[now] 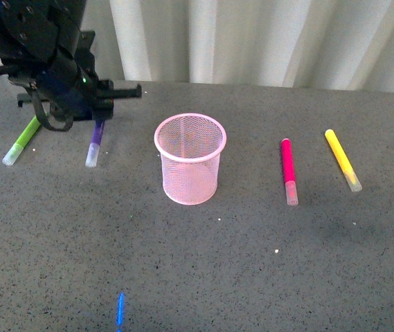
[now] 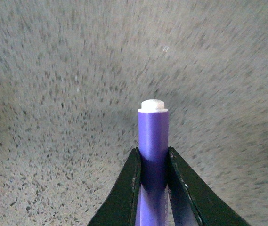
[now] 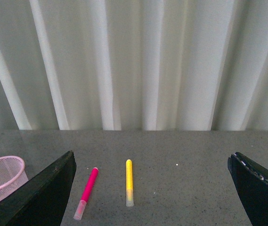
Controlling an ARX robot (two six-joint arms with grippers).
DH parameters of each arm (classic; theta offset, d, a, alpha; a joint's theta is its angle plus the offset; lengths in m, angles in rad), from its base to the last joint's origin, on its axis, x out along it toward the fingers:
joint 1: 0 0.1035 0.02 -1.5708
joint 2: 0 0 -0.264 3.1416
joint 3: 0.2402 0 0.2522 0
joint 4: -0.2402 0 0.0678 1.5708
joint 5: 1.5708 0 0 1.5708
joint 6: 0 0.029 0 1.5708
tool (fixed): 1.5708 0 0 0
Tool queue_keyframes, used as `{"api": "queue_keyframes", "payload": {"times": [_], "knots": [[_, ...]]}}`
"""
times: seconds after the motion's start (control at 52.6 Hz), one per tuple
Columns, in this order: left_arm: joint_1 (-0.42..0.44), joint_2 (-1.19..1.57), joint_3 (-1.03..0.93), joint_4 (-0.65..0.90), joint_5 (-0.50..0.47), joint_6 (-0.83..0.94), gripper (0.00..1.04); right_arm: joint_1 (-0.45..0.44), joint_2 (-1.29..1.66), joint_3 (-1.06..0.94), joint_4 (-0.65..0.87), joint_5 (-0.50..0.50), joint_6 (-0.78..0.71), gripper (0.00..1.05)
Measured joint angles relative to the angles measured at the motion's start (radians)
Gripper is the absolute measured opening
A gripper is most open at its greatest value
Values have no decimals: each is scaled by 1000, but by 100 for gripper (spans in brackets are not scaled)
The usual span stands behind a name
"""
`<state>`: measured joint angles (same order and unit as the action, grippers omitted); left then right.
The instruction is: Insert purple and pink pens into pink cup
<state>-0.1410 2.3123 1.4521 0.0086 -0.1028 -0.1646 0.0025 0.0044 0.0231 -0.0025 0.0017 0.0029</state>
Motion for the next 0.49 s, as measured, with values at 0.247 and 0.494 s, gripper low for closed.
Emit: {"api": "queue_keyframes", "payload": {"times": [0.247, 0.494], "knots": [[23, -351, -198, 328, 38, -69, 13, 0, 0, 0, 0, 0, 0, 98], [-93, -626, -492, 550, 37, -182, 13, 0, 0, 0, 0, 0, 0, 98]]}}
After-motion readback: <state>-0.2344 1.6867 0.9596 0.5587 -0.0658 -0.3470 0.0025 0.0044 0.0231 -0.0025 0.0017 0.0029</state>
